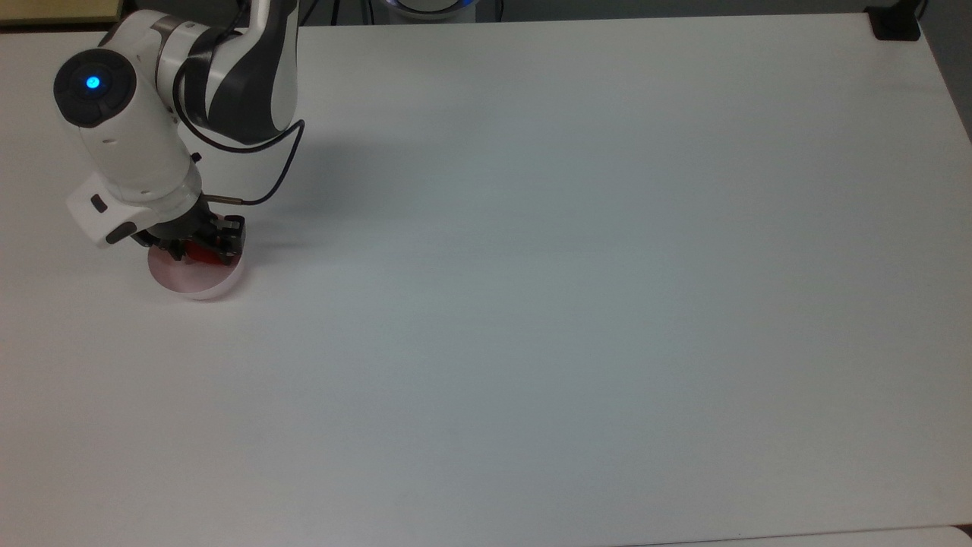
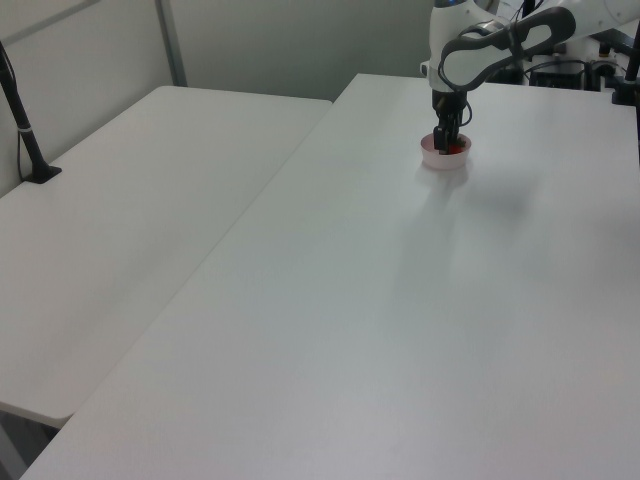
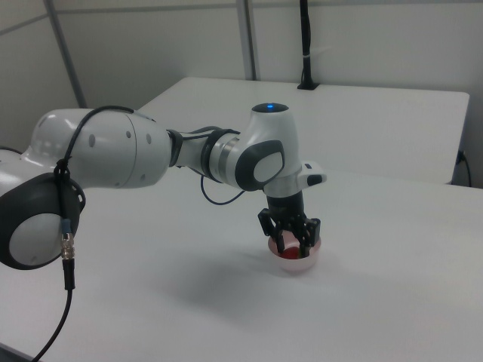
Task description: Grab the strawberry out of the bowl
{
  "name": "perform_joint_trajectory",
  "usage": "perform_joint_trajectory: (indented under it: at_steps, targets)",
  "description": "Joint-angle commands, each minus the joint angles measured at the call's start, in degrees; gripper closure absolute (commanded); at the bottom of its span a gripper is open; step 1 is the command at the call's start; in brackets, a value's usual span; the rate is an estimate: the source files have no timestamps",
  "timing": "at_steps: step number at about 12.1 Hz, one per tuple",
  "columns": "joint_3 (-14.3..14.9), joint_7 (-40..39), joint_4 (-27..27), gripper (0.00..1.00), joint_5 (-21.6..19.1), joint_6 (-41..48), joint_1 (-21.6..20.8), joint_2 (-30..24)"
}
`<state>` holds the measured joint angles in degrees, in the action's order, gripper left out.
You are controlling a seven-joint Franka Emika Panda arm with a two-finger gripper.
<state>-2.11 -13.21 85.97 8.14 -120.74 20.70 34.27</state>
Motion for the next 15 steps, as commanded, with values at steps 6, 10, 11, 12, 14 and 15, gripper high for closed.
perform_joint_trajectory:
  at_steps: [6,10,11,12,14,15]
  targets:
    - [0.6,0.1,0.2,0.48,0.8,-0.5,0.0,0.1]
    - [0.7,0.6,-0.1,0.48,0.1,2.5,0.0,-2.4]
    - [0.7,0.6,-0.2,0.48,0.0,3.6,0.0,-3.1]
    - [0.7,0.5,-0.2,0.48,-0.1,4.0,0.0,-3.9]
    - [0.7,0.3,-0.1,0.48,-0.2,4.0,0.3,-4.8]
    - [0.7,0.1,0.0,0.46,0.3,3.8,0.5,-4.6]
